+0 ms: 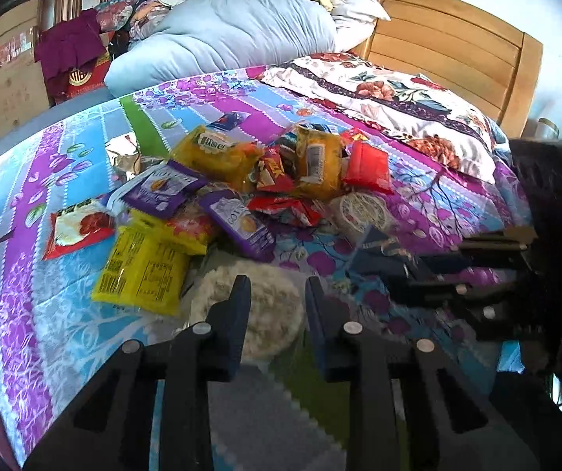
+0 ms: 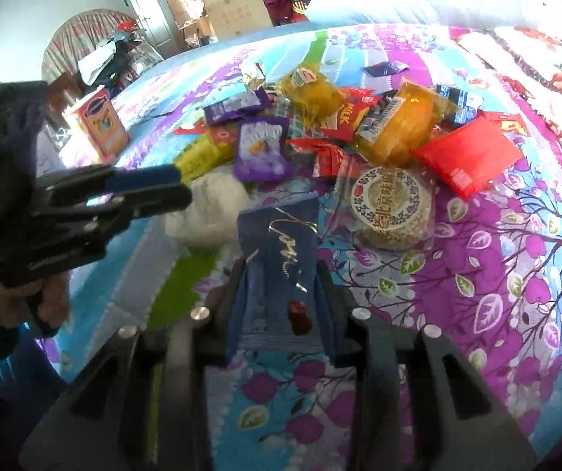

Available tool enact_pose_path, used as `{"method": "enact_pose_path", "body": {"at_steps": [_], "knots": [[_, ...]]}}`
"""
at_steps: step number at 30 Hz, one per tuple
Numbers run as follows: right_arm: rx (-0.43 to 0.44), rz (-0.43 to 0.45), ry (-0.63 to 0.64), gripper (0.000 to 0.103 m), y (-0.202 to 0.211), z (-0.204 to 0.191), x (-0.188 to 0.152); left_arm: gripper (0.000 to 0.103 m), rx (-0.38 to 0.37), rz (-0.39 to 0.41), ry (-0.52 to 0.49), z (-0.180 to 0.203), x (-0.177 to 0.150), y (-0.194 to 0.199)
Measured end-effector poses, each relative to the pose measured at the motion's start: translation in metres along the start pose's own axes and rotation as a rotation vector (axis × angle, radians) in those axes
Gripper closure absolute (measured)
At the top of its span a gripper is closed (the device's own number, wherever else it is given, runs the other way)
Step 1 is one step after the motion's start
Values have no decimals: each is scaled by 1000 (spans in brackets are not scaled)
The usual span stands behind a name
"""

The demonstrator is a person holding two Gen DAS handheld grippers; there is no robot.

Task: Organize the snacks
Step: 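Grasp the round white puffed-snack bag with left tool while right tool grasps navy 'Love' pack, then carry the white puffed-snack bag and navy pack over the mesh basket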

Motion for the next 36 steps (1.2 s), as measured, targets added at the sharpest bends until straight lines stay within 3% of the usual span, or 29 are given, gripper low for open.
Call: {"method": "enact_pose_path", "body": {"at_steps": [3,4,5,7,10,12,18,21,22,23,24,27,36], "knots": [[16,5,-16,70,4,0,2,73,-5,-27,-5,0,-12,9],[22,3,-26,70,4,1,2,62,-6,-51,10,-1,-18,10],[25,1,-32,69,4,3,1,36,21,-53,27,-3,-21,9],[17,-5,-30,69,1,4,0,12,75,-15,59,-7,-22,11],[20,-10,-33,69,0,6,0,6,47,-7,54,-12,-17,0],[22,-9,-37,69,-2,8,1,5,-1,-42,22,-15,-15,-16],[28,-13,-47,69,-8,13,2,5,-55,-136,-54,-22,-12,-55],[30,-21,-50,69,-14,14,1,6,-37,-161,-109,-17,-15,-65],[32,-19,-55,70,-14,14,1,8,-34,-158,-111,-17,-16,-65],[32,-16,-58,70,-14,14,1,21,-28,-150,-104,-18,-17,-63],[31,-10,-59,70,-14,14,1,23,-15,-144,-95,-20,-17,-60],[30,-3,-60,70,-12,14,1,25,-16,-127,-80,-21,-16,-54],[14,52,-33,70,13,2,8,25,88,-25,-108,3,-9,-10]]}}
Point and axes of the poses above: each gripper's, at about its wrist camera, not at the fingertips, and y roughly against the way its jaws point, z to its right, x to its top, the point moved 2 cm from there along -y, roughly the way its jaws point, and after that the axes turned 11 degrees about -y, right-handed, at the moved point
